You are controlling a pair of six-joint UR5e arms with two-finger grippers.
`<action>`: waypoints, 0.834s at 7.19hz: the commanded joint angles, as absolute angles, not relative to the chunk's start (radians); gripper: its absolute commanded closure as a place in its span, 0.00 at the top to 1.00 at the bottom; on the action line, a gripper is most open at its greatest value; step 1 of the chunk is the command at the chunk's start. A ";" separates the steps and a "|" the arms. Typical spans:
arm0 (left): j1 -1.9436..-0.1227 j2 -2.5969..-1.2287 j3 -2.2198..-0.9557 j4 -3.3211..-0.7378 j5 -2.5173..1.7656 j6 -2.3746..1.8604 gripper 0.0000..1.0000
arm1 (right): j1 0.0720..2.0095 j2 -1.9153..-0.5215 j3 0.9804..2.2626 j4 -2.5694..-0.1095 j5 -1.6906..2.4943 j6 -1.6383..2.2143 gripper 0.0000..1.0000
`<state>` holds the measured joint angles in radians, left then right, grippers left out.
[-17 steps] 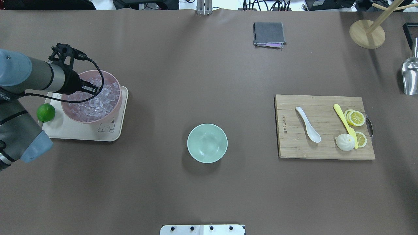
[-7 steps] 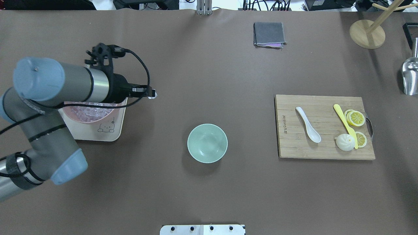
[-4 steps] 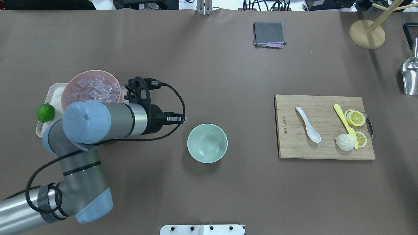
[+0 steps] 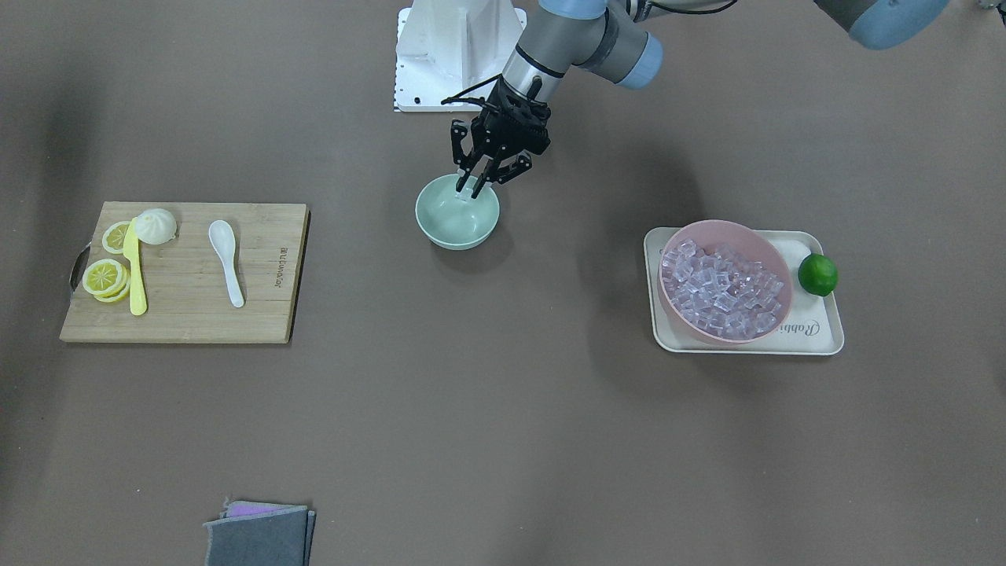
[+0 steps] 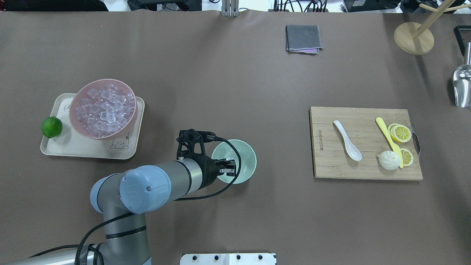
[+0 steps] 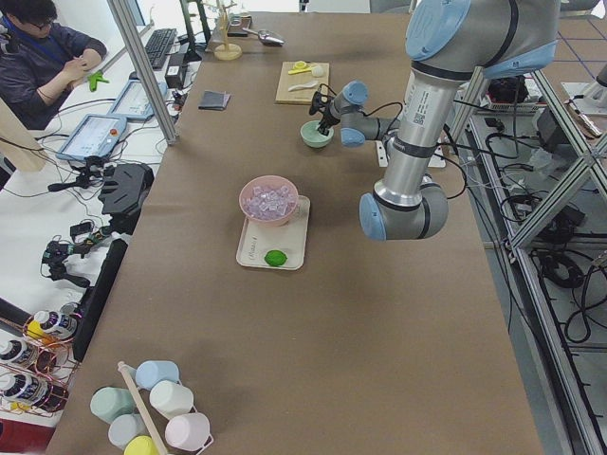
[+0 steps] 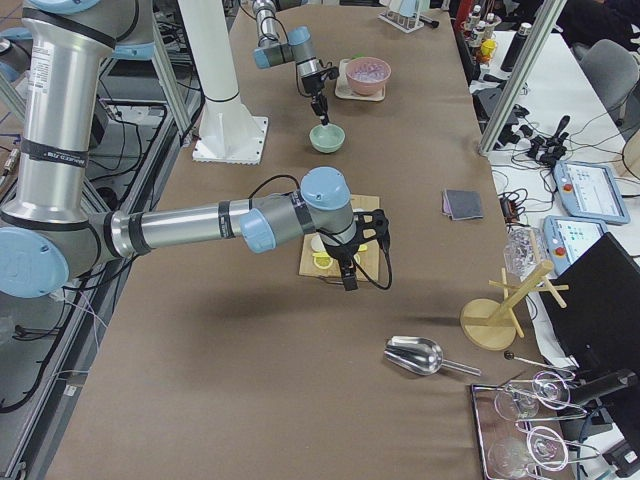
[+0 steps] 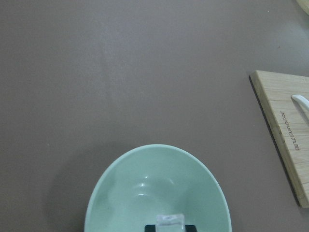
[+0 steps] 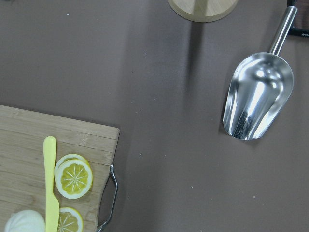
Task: Put spoon and ice into bowl
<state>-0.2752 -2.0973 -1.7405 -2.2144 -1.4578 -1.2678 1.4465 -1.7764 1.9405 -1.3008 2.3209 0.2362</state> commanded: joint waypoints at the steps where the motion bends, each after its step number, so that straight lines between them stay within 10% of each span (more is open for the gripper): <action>1: -0.271 -2.102 -1.727 -2.267 -1.451 -1.261 0.97 | 1.447 -1.776 1.940 -1.301 2.322 0.236 1.00; 6: -0.702 -1.956 -1.838 -2.237 -1.980 -1.061 0.98 | 1.399 -1.759 1.985 -1.260 2.318 0.389 1.00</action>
